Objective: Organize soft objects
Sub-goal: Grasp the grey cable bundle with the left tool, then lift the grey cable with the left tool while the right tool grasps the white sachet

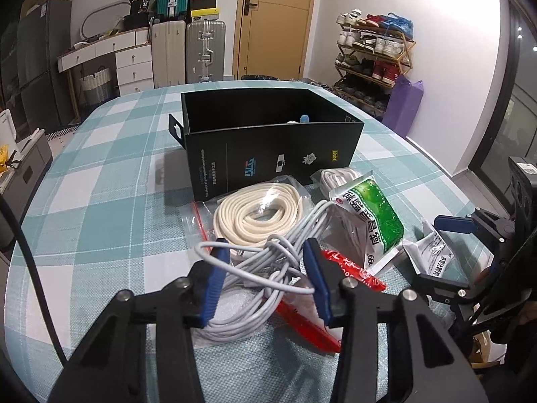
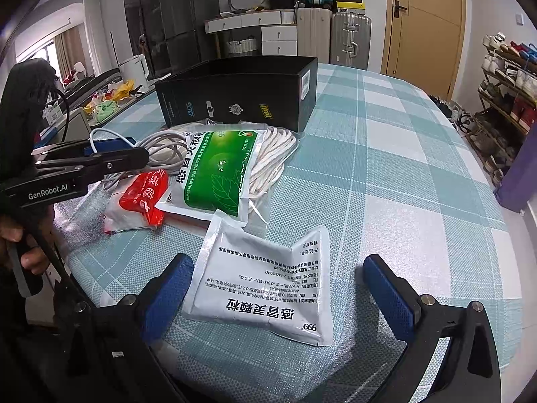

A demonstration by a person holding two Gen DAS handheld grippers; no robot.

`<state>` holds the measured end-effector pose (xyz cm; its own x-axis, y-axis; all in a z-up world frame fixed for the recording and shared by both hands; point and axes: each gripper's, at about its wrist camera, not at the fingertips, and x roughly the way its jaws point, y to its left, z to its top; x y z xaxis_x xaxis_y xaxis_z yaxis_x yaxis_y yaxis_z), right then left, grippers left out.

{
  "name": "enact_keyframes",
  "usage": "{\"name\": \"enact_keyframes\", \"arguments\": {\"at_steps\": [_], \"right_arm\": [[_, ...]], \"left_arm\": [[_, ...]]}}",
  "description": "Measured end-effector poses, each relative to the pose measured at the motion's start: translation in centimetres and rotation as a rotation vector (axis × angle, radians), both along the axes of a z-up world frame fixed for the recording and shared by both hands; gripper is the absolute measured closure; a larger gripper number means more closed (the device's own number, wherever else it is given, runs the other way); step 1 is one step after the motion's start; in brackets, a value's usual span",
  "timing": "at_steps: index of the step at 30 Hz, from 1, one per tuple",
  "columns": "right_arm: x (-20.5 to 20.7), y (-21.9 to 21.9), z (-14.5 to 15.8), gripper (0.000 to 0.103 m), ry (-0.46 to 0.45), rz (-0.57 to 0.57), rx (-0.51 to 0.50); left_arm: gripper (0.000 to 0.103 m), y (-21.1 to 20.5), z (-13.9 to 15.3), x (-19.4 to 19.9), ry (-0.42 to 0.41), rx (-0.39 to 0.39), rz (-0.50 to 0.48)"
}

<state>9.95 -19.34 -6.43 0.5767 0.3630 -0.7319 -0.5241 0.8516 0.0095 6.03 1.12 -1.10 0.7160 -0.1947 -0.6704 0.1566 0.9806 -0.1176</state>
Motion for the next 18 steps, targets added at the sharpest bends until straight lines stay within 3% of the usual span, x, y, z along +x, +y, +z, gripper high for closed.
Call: {"name": "enact_keyframes", "arguments": {"at_steps": [15, 18], "right_arm": [[0.10, 0.15, -0.17, 0.001, -0.013, -0.008, -0.008], [0.00, 0.01, -0.01, 0.012, -0.019, 0.000, -0.004]], "left_arm": [[0.069, 0.30, 0.44, -0.27, -0.028, -0.021, -0.010], [0.069, 0.49, 0.62, -0.37, -0.034, -0.030, -0.008]]}}
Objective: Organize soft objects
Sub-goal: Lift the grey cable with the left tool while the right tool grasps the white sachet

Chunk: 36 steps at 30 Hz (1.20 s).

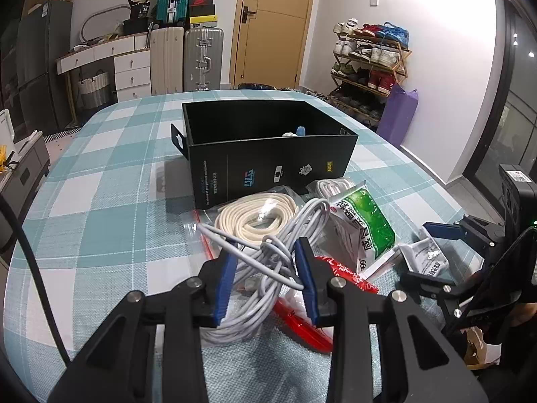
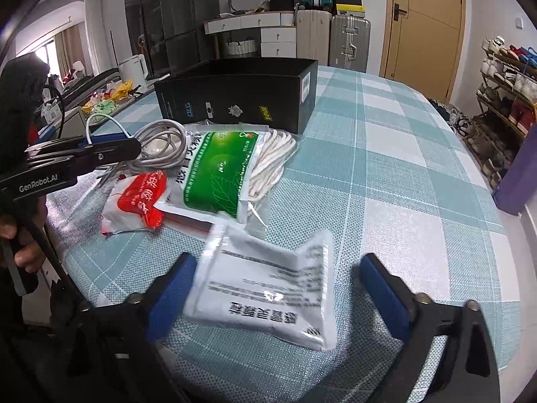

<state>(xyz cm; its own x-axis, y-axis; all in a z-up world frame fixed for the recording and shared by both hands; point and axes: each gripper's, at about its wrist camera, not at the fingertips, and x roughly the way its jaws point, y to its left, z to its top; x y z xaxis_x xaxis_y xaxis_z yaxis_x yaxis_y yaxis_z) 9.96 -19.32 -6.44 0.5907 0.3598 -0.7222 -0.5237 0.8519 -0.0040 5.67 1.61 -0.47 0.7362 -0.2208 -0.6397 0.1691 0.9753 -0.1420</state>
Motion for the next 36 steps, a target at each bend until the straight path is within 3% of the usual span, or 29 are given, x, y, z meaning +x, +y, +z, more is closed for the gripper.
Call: {"name": "enact_keyframes", "arguments": {"at_steps": [1, 5, 16, 36], "right_arm": [[0.0, 0.0, 0.1, 0.018, -0.002, 0.000, -0.004], [0.0, -0.3, 0.3, 0.022, -0.001, 0.003, 0.000], [-0.3, -1.1, 0.4, 0.045, -0.011, 0.014, 0.005], [-1.9, -1.4, 3.5, 0.049, -0.094, 0.047, 0.087]], "left_arm": [[0.069, 0.0, 0.1, 0.0, -0.003, -0.001, 0.001], [0.070, 0.3, 0.4, -0.2, -0.014, -0.012, 0.005], [0.070, 0.8, 1.1, -0.5, -0.032, -0.021, 0.020], [0.070, 2.2, 3.1, -1.3, -0.094, -0.038, 0.059]]}}
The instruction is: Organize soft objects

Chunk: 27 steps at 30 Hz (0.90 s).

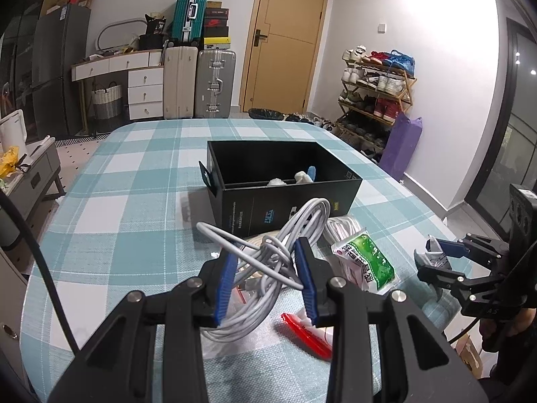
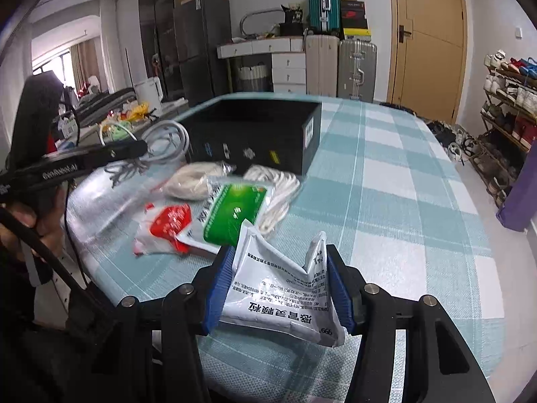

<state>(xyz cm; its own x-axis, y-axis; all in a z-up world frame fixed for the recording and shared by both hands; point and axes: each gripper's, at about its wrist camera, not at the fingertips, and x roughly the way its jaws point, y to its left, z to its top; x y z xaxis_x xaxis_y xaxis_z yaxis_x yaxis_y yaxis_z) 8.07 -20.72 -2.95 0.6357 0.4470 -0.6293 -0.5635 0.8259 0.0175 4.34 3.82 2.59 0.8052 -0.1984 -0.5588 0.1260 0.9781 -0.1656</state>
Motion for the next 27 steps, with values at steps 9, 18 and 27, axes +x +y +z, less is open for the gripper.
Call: {"name": "enact_keyframes", "arguments": {"at_steps": [9, 18, 27], "right_arm": [[-0.1, 0.6, 2.4, 0.049, -0.060, 0.019, 0.054], [0.6, 1.3, 5.5, 0.049, -0.121, 0.044, 0.108], [2.3, 2.4, 7.4, 0.049, -0.147, 0.070, 0.140]], "left_arm": [[0.069, 0.3, 1.6, 0.1, -0.037, -0.005, 0.013], [0.069, 0.8, 3.5, 1.1, -0.071, -0.014, 0.047], [0.069, 0.9, 4.7, 2.2, -0.082, -0.016, 0.067]]}}
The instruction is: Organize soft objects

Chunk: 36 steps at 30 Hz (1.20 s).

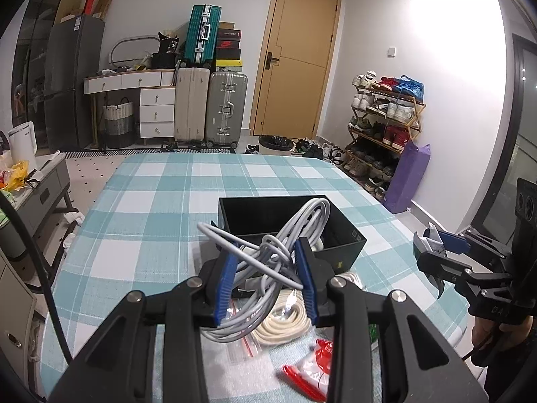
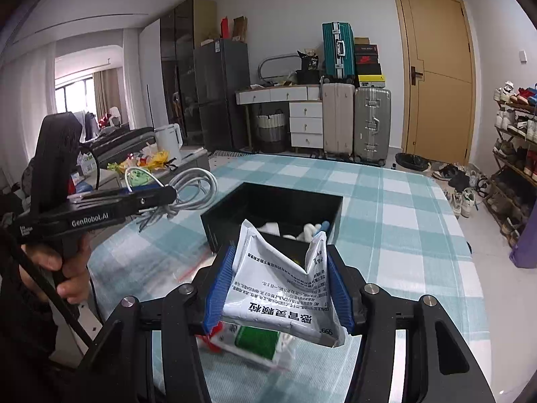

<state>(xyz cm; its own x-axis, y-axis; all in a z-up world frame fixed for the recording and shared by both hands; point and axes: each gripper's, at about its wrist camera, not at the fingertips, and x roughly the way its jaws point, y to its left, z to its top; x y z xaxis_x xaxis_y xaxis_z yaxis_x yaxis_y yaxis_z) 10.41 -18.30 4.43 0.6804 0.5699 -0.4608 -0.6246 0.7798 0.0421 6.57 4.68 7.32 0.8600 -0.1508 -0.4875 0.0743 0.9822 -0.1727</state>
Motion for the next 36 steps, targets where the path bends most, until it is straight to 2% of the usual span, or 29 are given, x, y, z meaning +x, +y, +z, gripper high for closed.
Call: {"name": "enact_keyframes", "arguments": {"at_steps": [16, 36], "right_arm": [[3.5, 1.7, 2.7, 0.049, -0.025, 0.026, 0.021], [9.3, 4.4, 1.7, 0.049, 0.018, 0.062, 0.004]], "left_arm": [[0.069, -0.2, 1.0, 3.1, 0.002, -0.002, 0.003], [0.069, -0.7, -0.1, 8.5, 0.053, -0.017, -0.007]]}}
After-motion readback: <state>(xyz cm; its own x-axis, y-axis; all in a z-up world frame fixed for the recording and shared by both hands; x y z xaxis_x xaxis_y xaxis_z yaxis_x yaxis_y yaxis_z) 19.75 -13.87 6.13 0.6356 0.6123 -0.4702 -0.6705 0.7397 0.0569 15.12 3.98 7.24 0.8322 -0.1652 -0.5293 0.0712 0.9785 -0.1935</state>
